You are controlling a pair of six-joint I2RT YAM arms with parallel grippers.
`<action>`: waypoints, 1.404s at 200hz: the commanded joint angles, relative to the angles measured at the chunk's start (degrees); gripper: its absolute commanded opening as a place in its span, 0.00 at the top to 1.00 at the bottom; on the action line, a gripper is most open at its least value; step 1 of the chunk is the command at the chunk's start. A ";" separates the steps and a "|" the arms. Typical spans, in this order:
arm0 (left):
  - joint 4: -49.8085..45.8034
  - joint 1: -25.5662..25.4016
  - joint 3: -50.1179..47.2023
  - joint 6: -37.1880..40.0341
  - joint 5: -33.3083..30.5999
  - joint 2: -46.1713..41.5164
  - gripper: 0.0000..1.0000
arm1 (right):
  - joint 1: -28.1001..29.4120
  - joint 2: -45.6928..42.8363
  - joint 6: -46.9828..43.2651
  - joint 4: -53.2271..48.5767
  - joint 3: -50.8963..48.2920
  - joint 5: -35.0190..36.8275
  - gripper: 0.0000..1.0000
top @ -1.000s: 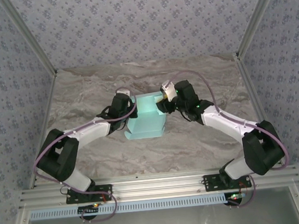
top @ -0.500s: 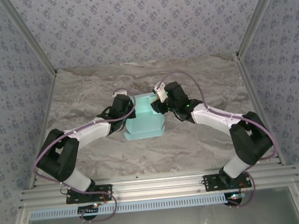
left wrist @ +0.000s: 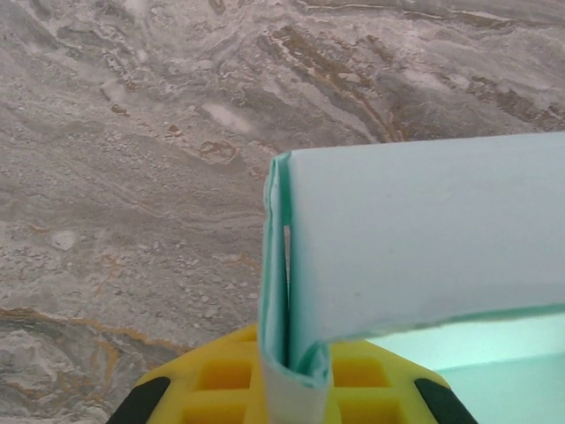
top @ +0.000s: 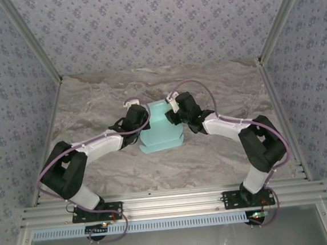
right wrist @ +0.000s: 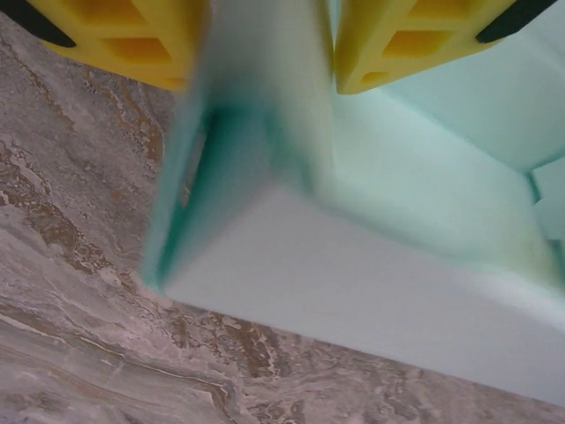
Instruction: Fold the paper box
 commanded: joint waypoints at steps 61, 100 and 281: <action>2.59 -6.41 0.87 -8.50 -10.26 -1.06 1.00 | 2.66 5.74 6.80 10.57 0.56 26.34 0.78; 0.04 -8.97 2.11 -11.90 -14.87 0.26 1.00 | 3.56 6.65 8.97 10.66 0.91 31.57 0.84; -10.62 -9.55 6.97 -14.51 -22.09 1.26 1.00 | -3.39 -10.94 -3.91 11.89 -10.80 -7.58 0.46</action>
